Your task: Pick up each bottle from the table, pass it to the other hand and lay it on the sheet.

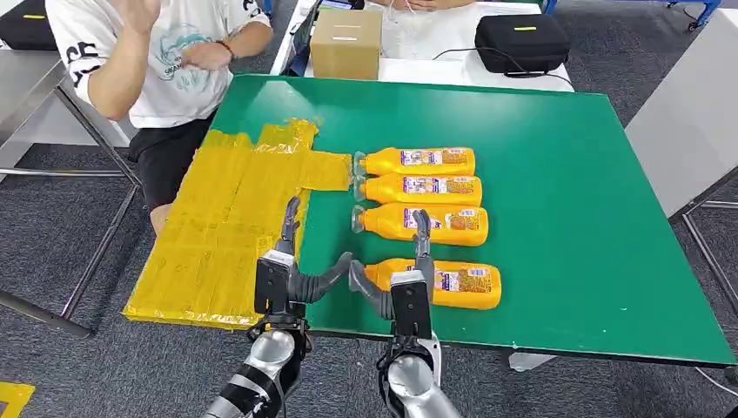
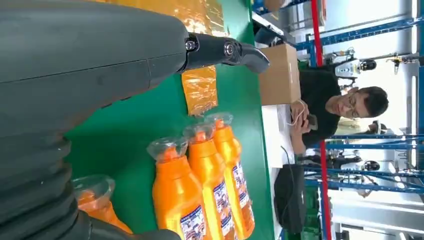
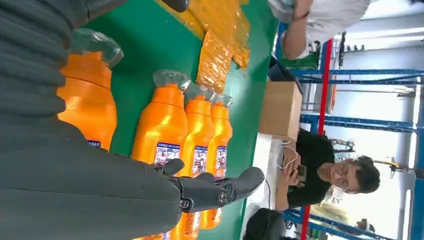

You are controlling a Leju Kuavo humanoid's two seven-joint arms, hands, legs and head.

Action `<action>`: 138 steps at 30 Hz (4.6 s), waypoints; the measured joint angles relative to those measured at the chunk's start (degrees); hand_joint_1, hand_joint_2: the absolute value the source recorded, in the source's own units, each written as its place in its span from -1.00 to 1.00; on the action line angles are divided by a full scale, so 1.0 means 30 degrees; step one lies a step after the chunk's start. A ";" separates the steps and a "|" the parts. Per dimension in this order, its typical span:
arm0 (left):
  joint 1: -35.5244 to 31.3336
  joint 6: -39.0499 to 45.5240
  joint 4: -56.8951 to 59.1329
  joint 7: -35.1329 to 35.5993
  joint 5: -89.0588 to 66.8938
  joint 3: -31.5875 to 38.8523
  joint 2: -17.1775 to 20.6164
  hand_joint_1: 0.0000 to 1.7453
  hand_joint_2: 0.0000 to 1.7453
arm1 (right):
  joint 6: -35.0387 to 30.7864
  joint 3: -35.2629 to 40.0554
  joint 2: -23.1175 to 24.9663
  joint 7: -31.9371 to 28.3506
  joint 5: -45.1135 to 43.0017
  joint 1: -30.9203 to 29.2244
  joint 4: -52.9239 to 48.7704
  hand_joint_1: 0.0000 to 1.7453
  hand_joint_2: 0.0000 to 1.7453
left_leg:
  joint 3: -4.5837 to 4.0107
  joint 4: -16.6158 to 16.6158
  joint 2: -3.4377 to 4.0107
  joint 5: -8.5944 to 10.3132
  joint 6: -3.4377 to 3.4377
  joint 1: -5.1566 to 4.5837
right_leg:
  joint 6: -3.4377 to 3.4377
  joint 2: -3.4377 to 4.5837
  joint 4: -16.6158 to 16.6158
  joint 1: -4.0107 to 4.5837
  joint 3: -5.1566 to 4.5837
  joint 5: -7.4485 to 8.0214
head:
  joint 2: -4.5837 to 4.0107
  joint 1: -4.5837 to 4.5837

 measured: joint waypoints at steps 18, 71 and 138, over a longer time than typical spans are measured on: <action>0.0138 0.0008 -0.0334 0.0297 -0.1063 0.0910 0.0000 -1.00 1.00 | -0.0568 -0.2394 -0.0211 0.4039 1.0490 0.1586 0.1063 -1.00 1.00 | 0.0000 0.0000 -0.0008 -0.0002 0.0000 -0.0001 | 0.0000 -0.0003 -0.0005 0.0000 -0.0001 0.0000 | 0.0000 -0.0007; 0.0961 -0.3060 -0.1479 0.0860 -0.1814 0.2973 -0.0066 -1.00 1.00 | 0.3214 -0.3708 -0.5246 1.4462 2.6358 0.2259 -0.0277 -1.00 1.00 | -0.0001 0.0001 -0.0008 -0.0002 0.0003 -0.0003 | 0.0001 -0.0002 -0.0007 -0.0002 0.0007 0.0001 | 0.0000 -0.0007; -0.0963 -0.3360 -0.0321 0.0977 -0.1828 0.3724 -0.0022 -1.00 1.00 | 0.3016 -0.1428 -0.1609 0.3707 0.7597 -0.0331 -0.0314 1.00 1.00 | 0.0124 -0.0011 -0.0019 -0.0002 0.0032 0.0034 | 0.0063 0.0006 -0.0104 0.0031 0.0180 0.0043 | 0.0000 -0.0007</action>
